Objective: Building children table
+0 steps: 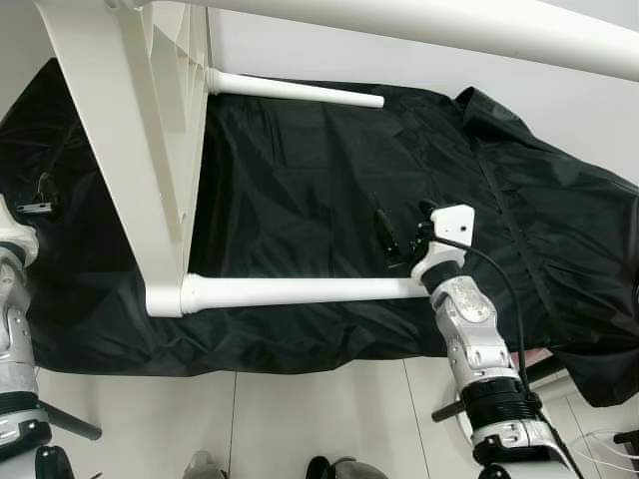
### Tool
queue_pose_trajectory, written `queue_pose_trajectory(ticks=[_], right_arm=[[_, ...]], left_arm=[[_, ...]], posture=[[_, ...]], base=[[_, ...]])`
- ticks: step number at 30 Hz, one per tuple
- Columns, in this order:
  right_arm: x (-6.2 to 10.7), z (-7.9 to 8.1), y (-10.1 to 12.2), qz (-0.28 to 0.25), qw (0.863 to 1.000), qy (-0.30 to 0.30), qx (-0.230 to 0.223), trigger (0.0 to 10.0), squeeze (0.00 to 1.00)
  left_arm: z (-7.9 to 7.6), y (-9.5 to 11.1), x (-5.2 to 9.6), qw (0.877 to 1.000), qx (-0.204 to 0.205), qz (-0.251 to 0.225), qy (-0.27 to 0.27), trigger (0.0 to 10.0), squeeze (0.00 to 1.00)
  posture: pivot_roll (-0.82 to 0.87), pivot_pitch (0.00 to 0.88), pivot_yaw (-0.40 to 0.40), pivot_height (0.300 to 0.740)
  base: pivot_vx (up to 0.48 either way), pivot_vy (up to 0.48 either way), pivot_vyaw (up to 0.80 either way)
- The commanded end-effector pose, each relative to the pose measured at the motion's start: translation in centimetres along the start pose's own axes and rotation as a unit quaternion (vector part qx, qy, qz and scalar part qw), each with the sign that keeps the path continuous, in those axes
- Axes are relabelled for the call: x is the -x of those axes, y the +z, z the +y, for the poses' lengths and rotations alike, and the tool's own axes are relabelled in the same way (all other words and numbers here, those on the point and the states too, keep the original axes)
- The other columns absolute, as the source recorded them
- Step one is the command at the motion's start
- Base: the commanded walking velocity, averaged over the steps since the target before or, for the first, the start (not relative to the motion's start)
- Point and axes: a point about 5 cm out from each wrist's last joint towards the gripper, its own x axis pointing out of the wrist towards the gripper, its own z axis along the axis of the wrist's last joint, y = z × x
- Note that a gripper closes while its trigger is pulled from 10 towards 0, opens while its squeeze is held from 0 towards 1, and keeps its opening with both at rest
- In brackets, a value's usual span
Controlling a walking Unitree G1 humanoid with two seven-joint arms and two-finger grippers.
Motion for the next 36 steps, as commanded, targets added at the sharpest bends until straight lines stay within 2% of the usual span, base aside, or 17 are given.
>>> queue_pose_trajectory(ticks=[1, 7, 29, 36], right_arm=[[-0.04, -0.28, 0.0, -0.001, 1.0, -0.003, 0.006, 10.0, 0.0], [-0.01, -0.31, -0.06, -0.001, 1.0, -0.004, 0.006, 10.0, 0.0], [0.06, -0.49, -0.27, 0.002, 1.0, -0.006, 0.01, 10.0, 0.0], [0.09, -0.79, -0.25, 0.002, 1.0, -0.008, 0.012, 10.0, 0.0]], left_arm=[[0.06, -0.24, 0.03, 1.0, -0.001, 0.002, 0.003, 10.0, 0.0], [0.01, -0.26, -0.01, 1.0, -0.001, 0.002, 0.003, 10.0, 0.0], [-0.16, -0.21, -0.01, 1.0, -0.001, 0.003, 0.0, 10.0, 0.0], [-0.36, 0.07, 0.18, 1.0, -0.01, -0.011, -0.001, 10.0, 0.0]], posture=[[0.08, 0.087, -0.107, 0.74], [0.08, 0.087, -0.106, 0.74], [0.08, 0.091, -0.101, 0.74], [0.08, 0.092, -0.103, 0.74]], base=[[0.0, 0.0, 0.0], [0.0, 0.0, 0.0], [-0.264, 0.0, 0.0], [0.0, 0.0, 0.0]])
